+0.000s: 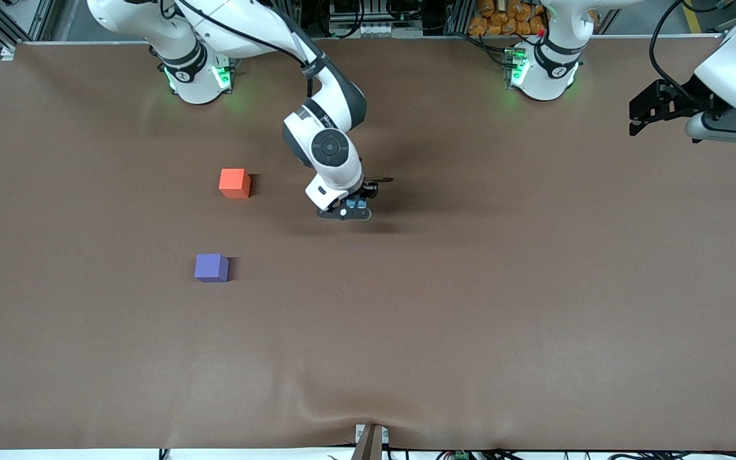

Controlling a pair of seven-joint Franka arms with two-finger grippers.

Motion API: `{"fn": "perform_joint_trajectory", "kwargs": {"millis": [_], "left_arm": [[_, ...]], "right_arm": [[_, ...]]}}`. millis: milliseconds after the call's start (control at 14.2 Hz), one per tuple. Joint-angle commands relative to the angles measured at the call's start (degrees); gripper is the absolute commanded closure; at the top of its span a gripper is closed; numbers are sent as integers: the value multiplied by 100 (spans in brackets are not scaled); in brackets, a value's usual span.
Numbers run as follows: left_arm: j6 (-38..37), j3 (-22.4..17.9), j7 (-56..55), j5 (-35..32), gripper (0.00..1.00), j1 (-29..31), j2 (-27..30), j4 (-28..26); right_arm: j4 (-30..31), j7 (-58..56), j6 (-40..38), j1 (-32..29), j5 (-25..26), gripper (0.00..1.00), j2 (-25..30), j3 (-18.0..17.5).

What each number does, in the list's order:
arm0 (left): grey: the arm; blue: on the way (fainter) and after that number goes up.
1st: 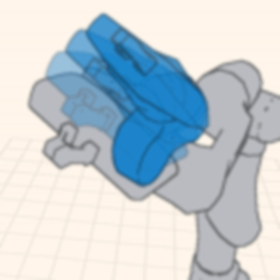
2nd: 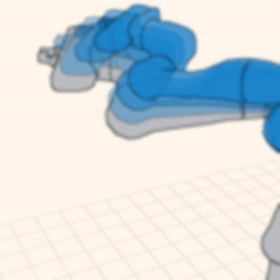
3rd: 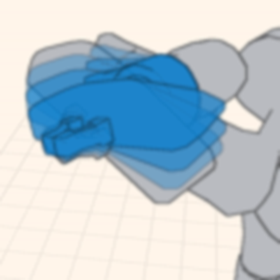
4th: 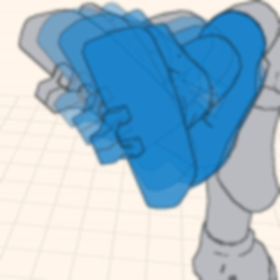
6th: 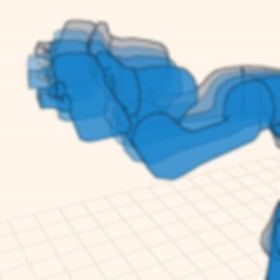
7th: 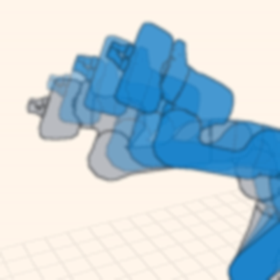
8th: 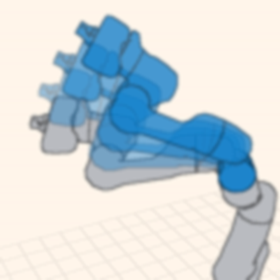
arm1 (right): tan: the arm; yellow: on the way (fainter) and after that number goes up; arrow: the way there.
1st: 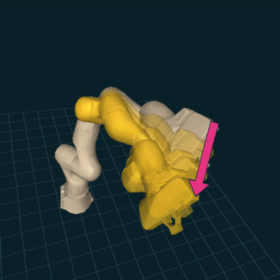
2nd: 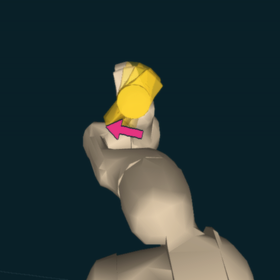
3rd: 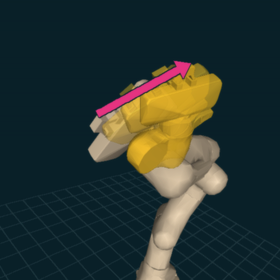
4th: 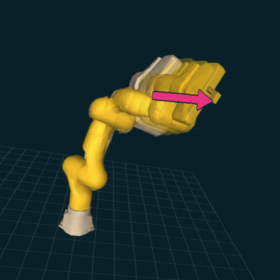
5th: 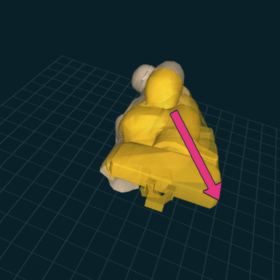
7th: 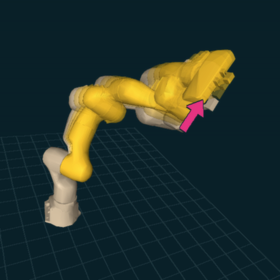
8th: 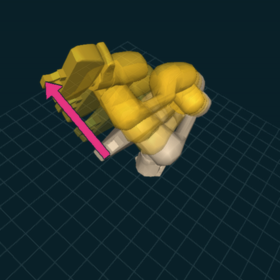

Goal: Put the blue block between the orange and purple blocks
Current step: 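Grasp the blue block with the right gripper and carry it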

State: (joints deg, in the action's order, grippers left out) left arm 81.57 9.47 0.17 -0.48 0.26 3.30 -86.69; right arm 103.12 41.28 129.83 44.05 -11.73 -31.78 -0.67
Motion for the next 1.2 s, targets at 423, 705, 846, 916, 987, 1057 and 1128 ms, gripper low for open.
{"fn": "perform_joint_trajectory", "kwargs": {"millis": [423, 705, 846, 916, 987, 1057, 1128], "left_arm": [[-71, -59, 27, 4, 0, 44, -418, 205], [-71, -68, 44, -5, 0, -9, -366, 205], [-80, -68, 53, -5, 0, -26, -357, 205], [-80, -68, 53, -5, 0, -26, -357, 205], [-80, -76, 53, -5, 0, -35, -357, 205], [-80, -94, 53, -5, 0, -44, -348, 205], [-80, -155, 53, -5, 0, -105, -348, 205]], "right_arm": [[566, -2421, -2182, -2794, 4, 100, 1640, -21], [1552, -2985, -1181, -3025, 13, 100, 1737, -12], [1588, -3379, -1109, -3042, 13, 100, 1693, 136], [1623, -3529, -1048, -3051, 13, 100, 1675, 207], [1771, -3548, -839, -3043, 13, 100, 1666, 216], [1955, -3557, -541, -3043, 13, 100, 1658, 216], [2096, -3592, -251, -3043, 4, 100, 1631, 216]]}}
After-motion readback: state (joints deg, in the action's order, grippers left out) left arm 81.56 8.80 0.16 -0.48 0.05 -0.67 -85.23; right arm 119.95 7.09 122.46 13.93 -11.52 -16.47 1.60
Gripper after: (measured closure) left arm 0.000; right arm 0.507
